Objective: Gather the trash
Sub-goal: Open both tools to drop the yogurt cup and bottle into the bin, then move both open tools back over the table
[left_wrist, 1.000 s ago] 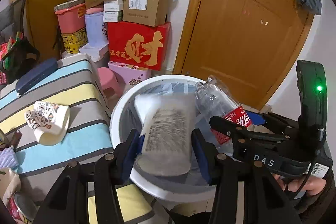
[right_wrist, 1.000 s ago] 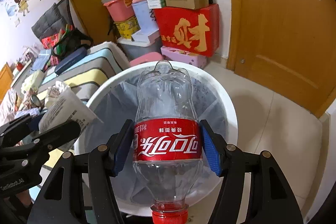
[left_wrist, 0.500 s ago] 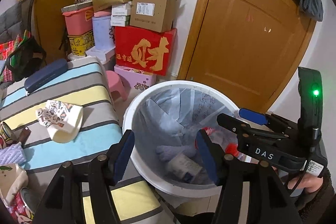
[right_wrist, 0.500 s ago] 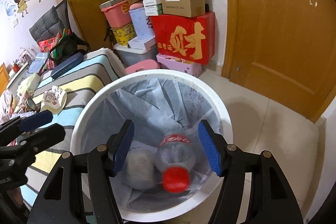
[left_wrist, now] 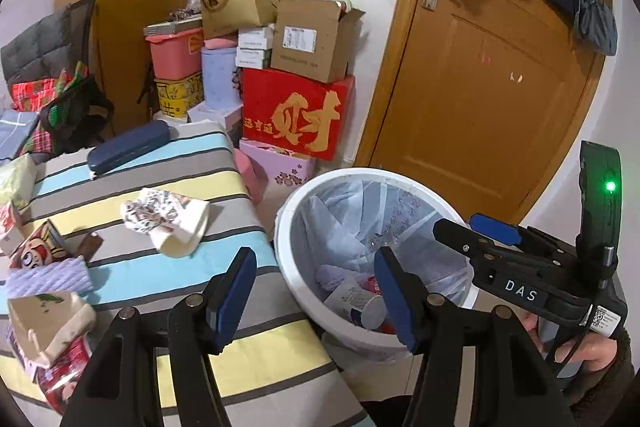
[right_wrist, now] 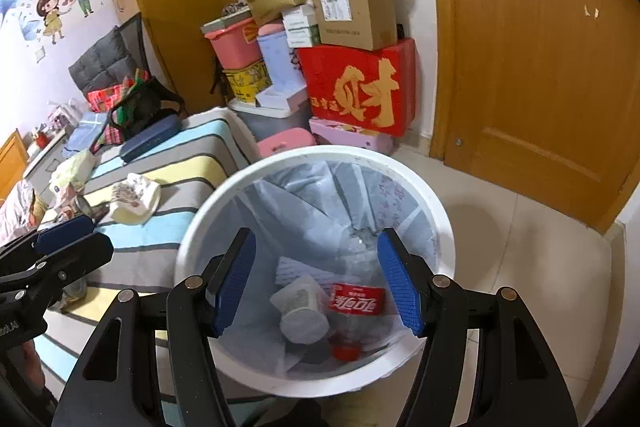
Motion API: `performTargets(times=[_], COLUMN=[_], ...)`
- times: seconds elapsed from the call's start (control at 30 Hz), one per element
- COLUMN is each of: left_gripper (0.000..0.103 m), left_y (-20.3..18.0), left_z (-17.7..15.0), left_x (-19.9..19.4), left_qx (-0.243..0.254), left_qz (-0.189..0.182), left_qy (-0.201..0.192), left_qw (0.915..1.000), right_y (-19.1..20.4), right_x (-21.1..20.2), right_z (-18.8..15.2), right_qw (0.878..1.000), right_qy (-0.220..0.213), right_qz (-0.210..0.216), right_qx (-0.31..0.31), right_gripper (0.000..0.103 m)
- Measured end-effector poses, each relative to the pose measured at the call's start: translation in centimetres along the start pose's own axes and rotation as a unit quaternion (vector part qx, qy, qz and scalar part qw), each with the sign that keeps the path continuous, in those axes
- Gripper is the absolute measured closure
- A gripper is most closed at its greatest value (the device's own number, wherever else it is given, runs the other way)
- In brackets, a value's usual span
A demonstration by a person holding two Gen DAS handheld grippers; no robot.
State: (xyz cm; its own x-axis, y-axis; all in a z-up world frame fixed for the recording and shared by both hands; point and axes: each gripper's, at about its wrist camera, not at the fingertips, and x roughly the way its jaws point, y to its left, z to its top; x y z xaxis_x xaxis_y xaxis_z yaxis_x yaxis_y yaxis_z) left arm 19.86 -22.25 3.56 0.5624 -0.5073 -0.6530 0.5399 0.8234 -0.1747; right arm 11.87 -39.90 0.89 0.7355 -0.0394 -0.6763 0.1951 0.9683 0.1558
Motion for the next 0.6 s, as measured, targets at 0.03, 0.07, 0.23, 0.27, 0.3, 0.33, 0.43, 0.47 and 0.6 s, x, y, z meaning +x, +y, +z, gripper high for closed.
performTargets(times=[0.03,0.07,0.23,0.27,0.3,0.33,0.43,0.47,0.6], left_gripper=[0.042,0.042,0.042,0.042,0.042,0.042,0.042,0.042,0.041], left_y=[0.2,0.4,1.4,1.6,1.8,2.1,3.0,3.4,5.2], left_z=[-0.1,-0.2,-0.8,-0.9,-1.1,-1.2,-1.9,-2.1,-3.0], left_x=[-0.5,-1.0,-3.2,-3.7,-4.1,-4.6,-6.0,-6.5,-8.5], left_qx=[-0.003,-0.002,-0.006,-0.006,-0.006,-0.008,-0.014,-0.016,-0.032], left_qz=[0.005,0.012,0.028,0.033,0.038,0.042,0.047,0.050,0.064], left_qy=[-0.003,-0.007,-0.023,-0.027,-0.030,-0.033,-0.040,-0.042,-0.056], left_qw=[1.0000,0.9999,0.9993,0.9991,0.9988,0.9985,0.9980,0.9977,0.9959], right_y=[0.2,0.5,1.8,2.1,2.4,2.7,3.8,4.0,5.3], right_x=[-0.2,-0.3,-1.4,-1.5,-1.6,-1.8,-2.1,-2.1,-2.0], right_z=[-0.1,-0.1,-0.2,-0.2,-0.3,-0.4,-0.7,-0.8,-1.1], right_qw=[1.000,1.000,1.000,1.000,0.999,0.999,0.999,0.999,0.998], right_qy=[-0.002,-0.005,-0.021,-0.023,-0.026,-0.028,-0.031,-0.031,-0.030], right_qz=[0.001,0.002,0.015,0.018,0.020,0.022,0.034,0.035,0.050], right_qx=[-0.001,-0.003,-0.010,-0.011,-0.012,-0.013,-0.019,-0.020,-0.025], right_gripper=[0.038,0.038,0.038,0.038,0.038,0.038,0.038,0.038,0.038])
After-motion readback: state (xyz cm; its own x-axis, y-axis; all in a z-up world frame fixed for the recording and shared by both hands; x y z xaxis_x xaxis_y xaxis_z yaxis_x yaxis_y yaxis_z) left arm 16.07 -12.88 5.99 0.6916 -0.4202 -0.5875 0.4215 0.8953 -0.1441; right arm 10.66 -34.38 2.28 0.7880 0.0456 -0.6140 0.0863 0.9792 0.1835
